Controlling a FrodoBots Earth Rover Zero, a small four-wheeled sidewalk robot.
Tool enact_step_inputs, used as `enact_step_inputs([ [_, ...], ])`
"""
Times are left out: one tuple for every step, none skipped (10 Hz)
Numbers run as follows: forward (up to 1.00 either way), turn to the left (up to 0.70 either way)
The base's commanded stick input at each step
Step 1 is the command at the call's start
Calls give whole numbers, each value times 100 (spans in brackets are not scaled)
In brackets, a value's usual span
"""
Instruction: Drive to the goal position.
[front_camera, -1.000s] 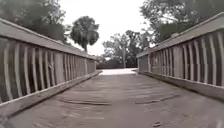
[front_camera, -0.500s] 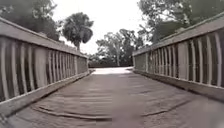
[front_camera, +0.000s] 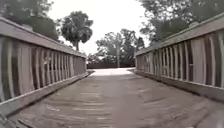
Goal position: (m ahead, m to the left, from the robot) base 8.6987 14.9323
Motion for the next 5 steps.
enact_step_inputs([
  [70, 0],
  [70, 0],
  [70, 0],
  [70, 0],
  [70, 0],
])
